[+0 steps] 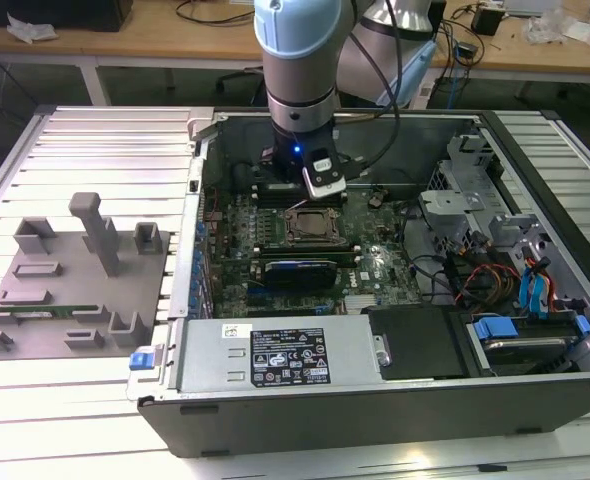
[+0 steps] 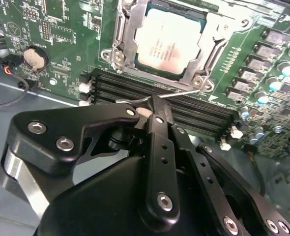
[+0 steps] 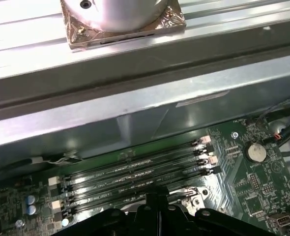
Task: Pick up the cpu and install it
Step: 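Install the first cpu locking lever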
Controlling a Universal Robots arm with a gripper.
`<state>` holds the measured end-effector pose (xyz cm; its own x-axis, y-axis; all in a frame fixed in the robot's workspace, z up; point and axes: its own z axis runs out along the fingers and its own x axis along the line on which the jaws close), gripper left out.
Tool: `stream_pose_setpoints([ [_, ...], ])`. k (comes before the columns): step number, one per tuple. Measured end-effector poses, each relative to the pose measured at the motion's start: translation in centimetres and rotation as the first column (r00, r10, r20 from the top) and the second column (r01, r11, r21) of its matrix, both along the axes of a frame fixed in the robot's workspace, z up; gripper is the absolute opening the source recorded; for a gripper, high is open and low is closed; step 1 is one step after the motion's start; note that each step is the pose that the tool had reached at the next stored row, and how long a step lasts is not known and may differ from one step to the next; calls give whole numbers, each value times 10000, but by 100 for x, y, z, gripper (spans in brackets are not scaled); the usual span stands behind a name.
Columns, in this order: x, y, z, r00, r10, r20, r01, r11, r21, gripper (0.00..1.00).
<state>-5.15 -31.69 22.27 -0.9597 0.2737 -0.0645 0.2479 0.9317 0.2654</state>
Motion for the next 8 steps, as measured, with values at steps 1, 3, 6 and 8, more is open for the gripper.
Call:
stream_pose_setpoints([
  [1, 7, 3, -6, 10000, -20, 0, 20, 10000, 0, 11],
  [3, 20, 10, -17, 10000, -68, -1, 68, 10000, -1, 11],
  [6, 30, 49, -39, 10000, -98, -1, 98, 10000, -1, 11],
  [8, 30, 72, -52, 9999, -118, -1, 118, 9999, -1, 11],
])
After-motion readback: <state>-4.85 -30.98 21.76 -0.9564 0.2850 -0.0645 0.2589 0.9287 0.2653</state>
